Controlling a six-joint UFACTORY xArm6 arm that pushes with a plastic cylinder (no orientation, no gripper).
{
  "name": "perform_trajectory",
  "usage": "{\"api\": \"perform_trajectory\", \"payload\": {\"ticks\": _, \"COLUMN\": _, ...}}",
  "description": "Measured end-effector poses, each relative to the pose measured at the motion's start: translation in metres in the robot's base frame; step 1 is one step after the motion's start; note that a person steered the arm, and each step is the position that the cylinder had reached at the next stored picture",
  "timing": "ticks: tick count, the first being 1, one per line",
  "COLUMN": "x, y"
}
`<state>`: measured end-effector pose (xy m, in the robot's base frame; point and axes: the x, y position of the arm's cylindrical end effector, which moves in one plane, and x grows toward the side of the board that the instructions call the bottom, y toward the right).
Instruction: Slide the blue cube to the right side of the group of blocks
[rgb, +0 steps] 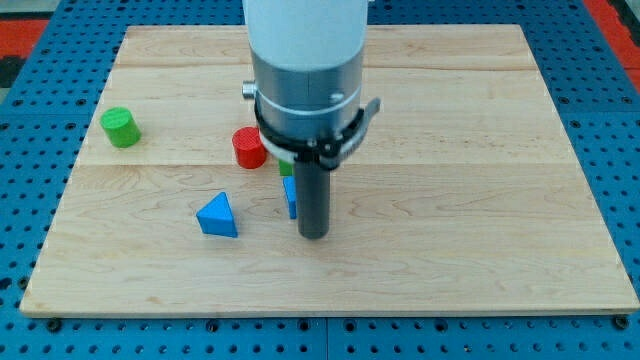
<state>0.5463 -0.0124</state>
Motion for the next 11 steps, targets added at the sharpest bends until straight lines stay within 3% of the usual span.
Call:
{"api": "perform_trajectory", "payload": {"ticks": 2, "x": -0.035, "y": -0.088}}
{"api": "perform_trajectory", "payload": {"ticks": 4, "x": -0.053, "y": 0.029}}
{"api": "perform_trajectory", "payload": {"ticks": 5, "x": -0.037, "y": 0.032}}
{"api": "perform_trajectory", "payload": {"ticks": 7, "x": -0.035, "y": 0.101}}
{"api": "perform_trajectory", "payload": {"ticks": 9, "x": -0.077, "y": 0.088}}
{"api": "perform_trajectory", "payload": {"ticks": 10, "x": -0.078, "y": 0.09}}
{"api": "perform_trajectory", "payload": {"ticks": 11, "x": -0.103, "y": 0.158}}
